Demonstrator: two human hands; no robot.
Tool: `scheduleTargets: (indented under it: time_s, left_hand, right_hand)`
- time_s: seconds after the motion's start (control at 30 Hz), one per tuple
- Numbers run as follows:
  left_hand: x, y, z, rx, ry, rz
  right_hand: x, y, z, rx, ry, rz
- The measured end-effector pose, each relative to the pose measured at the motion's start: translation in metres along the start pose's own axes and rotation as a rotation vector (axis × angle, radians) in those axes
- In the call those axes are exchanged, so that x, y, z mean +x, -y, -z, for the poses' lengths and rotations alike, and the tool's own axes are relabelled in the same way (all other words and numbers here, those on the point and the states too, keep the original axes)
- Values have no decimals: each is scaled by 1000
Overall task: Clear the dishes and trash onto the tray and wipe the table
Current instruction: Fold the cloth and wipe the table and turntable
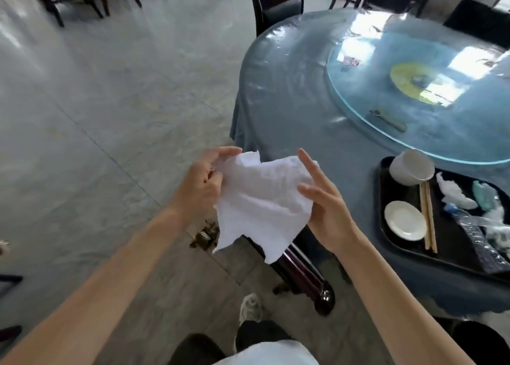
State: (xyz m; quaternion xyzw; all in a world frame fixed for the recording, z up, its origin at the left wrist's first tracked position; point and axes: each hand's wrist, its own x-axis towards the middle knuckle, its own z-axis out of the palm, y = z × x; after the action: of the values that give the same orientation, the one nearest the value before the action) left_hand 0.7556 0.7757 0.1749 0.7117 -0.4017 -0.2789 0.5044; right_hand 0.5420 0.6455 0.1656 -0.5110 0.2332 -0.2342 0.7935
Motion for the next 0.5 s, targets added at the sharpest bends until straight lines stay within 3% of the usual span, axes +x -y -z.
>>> scheduleTargets:
  time_s: [0.1,0.27,0.5]
  left_hand:
    - [47,13,22,12,-42,-29]
    - [127,49,69,-1,-42,-55]
    - [259,87,127,42,177,-237]
  right_hand:
    - [63,-1,-17,-53,-178,-38]
    - [150,-3,-47,-248,-348,119]
    - [281,1,-61,179,-490,-20]
